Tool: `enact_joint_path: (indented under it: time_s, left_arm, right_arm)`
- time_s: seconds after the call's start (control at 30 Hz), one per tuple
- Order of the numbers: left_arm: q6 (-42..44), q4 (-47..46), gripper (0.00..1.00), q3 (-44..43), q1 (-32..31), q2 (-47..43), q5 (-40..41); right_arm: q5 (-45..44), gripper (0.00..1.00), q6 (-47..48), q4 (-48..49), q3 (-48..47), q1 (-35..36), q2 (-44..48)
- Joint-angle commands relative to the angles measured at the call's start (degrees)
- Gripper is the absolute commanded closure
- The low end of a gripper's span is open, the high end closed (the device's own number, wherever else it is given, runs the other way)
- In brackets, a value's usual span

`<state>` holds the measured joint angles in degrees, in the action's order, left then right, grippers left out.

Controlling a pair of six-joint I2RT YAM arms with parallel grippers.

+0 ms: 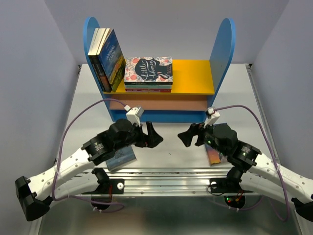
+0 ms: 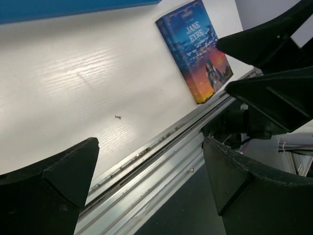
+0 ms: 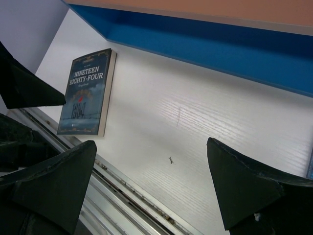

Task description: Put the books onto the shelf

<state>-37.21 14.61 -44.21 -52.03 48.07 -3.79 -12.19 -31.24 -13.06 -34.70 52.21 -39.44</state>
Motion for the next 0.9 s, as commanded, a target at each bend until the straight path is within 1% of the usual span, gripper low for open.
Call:
enact_joint_path:
  time_s: [0.0, 0.03, 0.07, 0.13, 0.17, 0.2, 0.23, 0.3, 0.33, 0.4, 0.43, 0.53, 0.57, 0.63, 0.67, 0.7, 0.87]
  left_arm:
    - [-8.9, 2.4, 0.01, 5.3, -0.8, -7.3, 6.9]
    - [-13.8, 4.4, 0.01, 7.2, -0.9, -7.5, 9.6]
    - [-16.4, 9.3, 0.01, 7.7, -0.8, -6.1, 15.9]
    - [-21.6, 14.2, 0.01, 6.7, -0.4, -2.3, 21.8]
    - [-22.8, 17.4, 0.01, 5.7, -0.2, 1.9, 22.6]
    - [-23.4, 18.3, 0.01, 4.8, -0.2, 3.8, 23.4]
    - [-26.0, 19.6, 0.01, 3.4, -0.1, 5.1, 25.8]
    - [-27.9, 20.0, 0.01, 3.0, 1.0, 7.5, 27.8]
    - [-28.4, 19.8, 0.01, 3.3, 4.4, 7.8, 27.5]
    - [-27.6, 18.6, 0.01, 4.2, 9.3, 7.9, 26.3]
    - [-27.9, 18.9, 0.01, 5.2, 14.2, 7.7, 26.5]
    - [-31.6, 23.2, 0.01, 6.1, 20.7, 6.5, 31.1]
    - [-32.2, 24.6, 0.01, 6.5, 24.7, 6.0, 32.4]
    - [-33.9, 26.7, 0.01, 7.4, 27.8, 4.0, 33.4]
    - [-33.5, 25.6, 0.01, 8.4, 30.5, 3.2, 33.8]
    - [-33.5, 25.4, 0.01, 8.7, 31.5, 2.2, 34.2]
    - [-35.1, 25.5, 0.01, 8.5, 37.2, 4.2, 36.7]
  right_arm:
    - [0.8, 0.00, 1.0, 0.7, 0.7, 0.3, 0.5]
    - [0.8, 0.00, 0.8, 0.7, 0.9, 0.3, 0.8]
    - [0.9, 0.00, 0.8, 0.6, 1.0, 0.3, 0.9]
    - [1.5, 0.00, 1.2, 0.6, 1.0, 0.3, 0.9]
    - [1.6, 0.00, 1.4, 0.6, 0.8, 0.3, 0.9]
    - [1.8, 0.00, 1.4, 0.6, 0.7, 0.3, 0.7]
    - [2.2, 0.00, 1.5, 0.4, 0.5, 0.3, 0.4]
    - [2.4, 0.00, 1.4, 0.5, 0.5, 0.3, 0.2]
    - [2.5, 0.00, 1.4, 0.6, 0.5, 0.3, -0.2]
    - [2.7, 0.00, 1.0, 0.5, 0.8, 0.3, -0.6]
    - [3.0, 0.00, 0.9, 0.6, 0.8, 0.3, -0.8]
    - [3.9, 0.00, 0.7, 0.8, 0.8, 0.3, -2.1]
    - [4.1, 0.00, 0.7, 0.8, 0.8, 0.3, -2.5]
    - [4.0, 0.00, 0.7, 0.8, 0.8, 0.3, -3.2]
    - [3.8, 0.00, 0.7, 0.9, 0.7, 0.3, -3.3]
    - [3.7, 0.00, 0.9, 0.9, 0.6, 0.3, -3.4]
    - [3.7, 0.00, 1.4, 1.2, -0.4, 0.3, -3.2]
